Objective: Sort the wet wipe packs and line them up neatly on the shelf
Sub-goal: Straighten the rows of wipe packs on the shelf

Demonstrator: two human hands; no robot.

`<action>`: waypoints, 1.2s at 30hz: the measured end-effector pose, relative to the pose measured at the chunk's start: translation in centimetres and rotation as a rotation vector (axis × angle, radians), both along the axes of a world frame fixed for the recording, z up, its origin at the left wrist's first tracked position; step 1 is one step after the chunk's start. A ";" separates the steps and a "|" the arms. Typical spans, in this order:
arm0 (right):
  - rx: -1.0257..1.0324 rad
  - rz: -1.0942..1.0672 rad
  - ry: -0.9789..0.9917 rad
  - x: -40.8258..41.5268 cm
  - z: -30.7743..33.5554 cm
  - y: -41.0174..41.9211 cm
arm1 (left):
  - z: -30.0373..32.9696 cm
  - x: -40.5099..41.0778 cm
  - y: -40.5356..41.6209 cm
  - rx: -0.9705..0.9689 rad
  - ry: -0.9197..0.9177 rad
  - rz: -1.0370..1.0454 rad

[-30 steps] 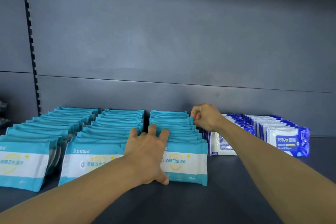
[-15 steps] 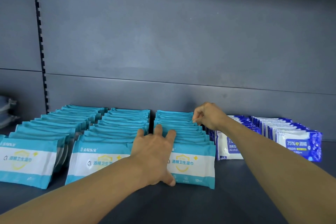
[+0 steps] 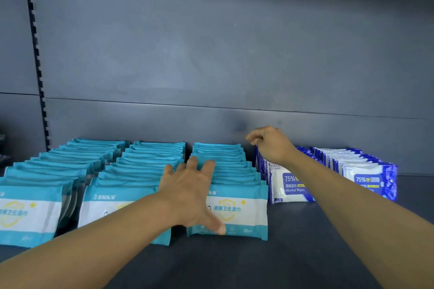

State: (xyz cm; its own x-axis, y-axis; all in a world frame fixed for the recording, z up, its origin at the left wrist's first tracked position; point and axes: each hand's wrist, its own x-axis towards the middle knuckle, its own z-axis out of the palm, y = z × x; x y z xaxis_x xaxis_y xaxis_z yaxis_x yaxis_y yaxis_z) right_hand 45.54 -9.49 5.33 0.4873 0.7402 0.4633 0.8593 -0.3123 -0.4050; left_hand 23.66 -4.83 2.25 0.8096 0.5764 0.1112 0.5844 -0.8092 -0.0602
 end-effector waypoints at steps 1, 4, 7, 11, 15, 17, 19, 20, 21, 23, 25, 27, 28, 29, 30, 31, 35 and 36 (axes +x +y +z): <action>-0.003 0.007 -0.004 -0.2 0.2 -0.5 | 0.4 0.1 0.2 -0.077 -0.024 0.006; -0.125 0.023 -0.039 -1.0 0.2 -1.7 | 1.8 1.0 1.0 -0.341 -0.180 0.013; -0.243 0.006 -0.090 -1.7 -0.1 -2.2 | 2.8 3.1 2.1 -0.439 -0.324 0.054; -0.384 -0.003 -0.065 -2.2 -0.6 -1.9 | 3.1 5.0 3.8 -0.420 -0.297 0.147; -0.429 -0.005 -0.050 -2.5 -1.2 -1.4 | 2.9 5.3 4.7 -0.375 -0.215 0.192; -0.424 -0.003 -0.064 -2.5 -1.4 -1.0 | 2.7 5.4 4.7 -0.359 -0.202 0.185; -0.406 -0.002 -0.060 -2.6 -1.5 -0.8 | 2.6 5.3 4.7 -0.354 -0.210 0.177; -0.397 -0.003 -0.058 -2.7 -1.6 -0.7 | 2.5 5.3 4.8 -0.358 -0.216 0.172; -0.387 -0.005 -0.058 -2.7 -1.6 -0.7 | 2.4 5.3 4.8 -0.359 -0.220 0.167; -0.370 -0.008 -0.056 -2.7 -1.8 -0.7 | 2.3 5.3 4.9 -0.361 -0.224 0.161; -0.364 -0.005 -0.054 -2.8 -2.0 -0.7 | 2.4 5.2 5.0 -0.366 -0.223 0.152; -0.369 -0.009 -0.061 -2.9 -2.0 -0.7 | 2.4 5.0 5.2 -0.370 -0.211 0.132; -0.371 -0.010 -0.064 -2.9 -2.0 -0.6 | 2.4 5.0 5.4 -0.365 -0.205 0.123; -0.373 -0.011 -0.063 -3.0 -2.0 -0.6 | 2.4 4.9 5.5 -0.358 -0.193 0.111; -0.374 -0.012 -0.062 -3.0 -2.0 -0.6 | 2.3 4.9 5.8 -0.359 -0.170 0.096; -0.374 -0.013 -0.060 -3.0 -2.0 -0.5 | 2.2 4.9 6.0 -0.362 -0.153 0.081; -0.364 -0.009 -0.065 -3.0 -1.9 -0.9 | 1.9 4.7 6.3 -0.346 -0.153 0.082; -0.330 -0.012 -0.066 -2.9 -1.9 -1.1 | 1.9 4.8 6.2 -0.340 -0.154 0.076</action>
